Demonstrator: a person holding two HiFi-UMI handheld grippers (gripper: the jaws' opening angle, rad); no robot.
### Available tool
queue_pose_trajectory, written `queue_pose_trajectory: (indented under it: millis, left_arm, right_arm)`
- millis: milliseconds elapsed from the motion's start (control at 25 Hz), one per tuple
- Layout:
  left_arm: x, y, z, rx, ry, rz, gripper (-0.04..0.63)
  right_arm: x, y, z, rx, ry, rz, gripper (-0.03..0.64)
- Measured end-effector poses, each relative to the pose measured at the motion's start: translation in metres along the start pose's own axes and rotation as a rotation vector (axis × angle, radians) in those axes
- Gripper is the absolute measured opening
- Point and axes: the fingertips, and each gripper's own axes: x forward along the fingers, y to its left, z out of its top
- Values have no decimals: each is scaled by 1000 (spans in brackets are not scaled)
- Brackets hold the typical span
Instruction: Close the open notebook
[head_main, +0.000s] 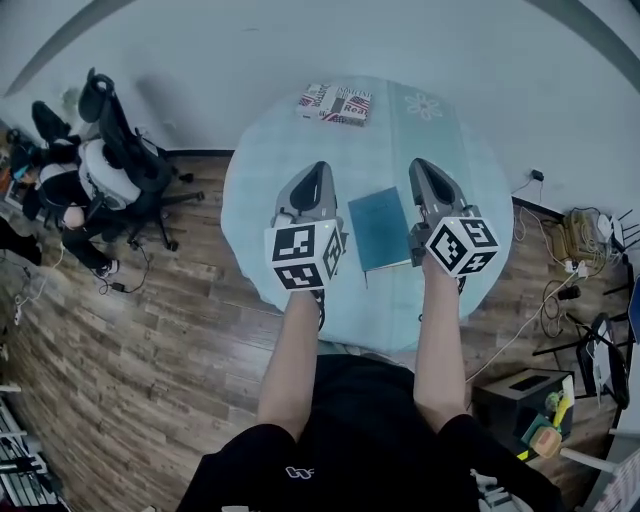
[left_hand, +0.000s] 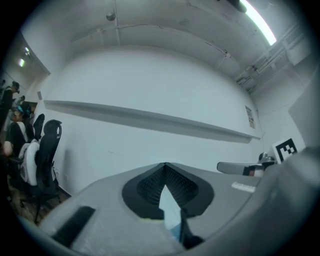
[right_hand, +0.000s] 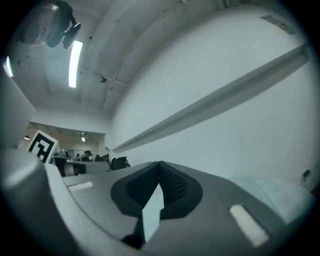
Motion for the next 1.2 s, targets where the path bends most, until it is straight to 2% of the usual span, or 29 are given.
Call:
queue_pose_trajectory:
  millis: [80, 160, 280, 520, 840, 1200]
  left_arm:
    - [-1, 1, 21, 62, -42, 41, 3]
    - [-7, -4, 41, 160, -88, 68, 3]
    - [-12, -20, 53, 247, -119, 49, 3]
    - [-12, -24, 43, 249, -98, 28, 3]
    - [-10, -33, 33, 294, -71, 9, 3]
    - [-10, -38, 23, 284, -51, -2, 3]
  right_arm:
    - [-1, 14, 10, -74, 5, 22, 11]
    - [-2, 27, 16, -151, 12, 35, 11]
    - [-2, 34, 20, -218, 18, 38, 11]
    - [-2, 32, 16, -238, 47, 18, 11]
    - [-3, 29, 15, -255, 71, 9, 11]
    - [-6, 26, 14, -265, 74, 17, 11]
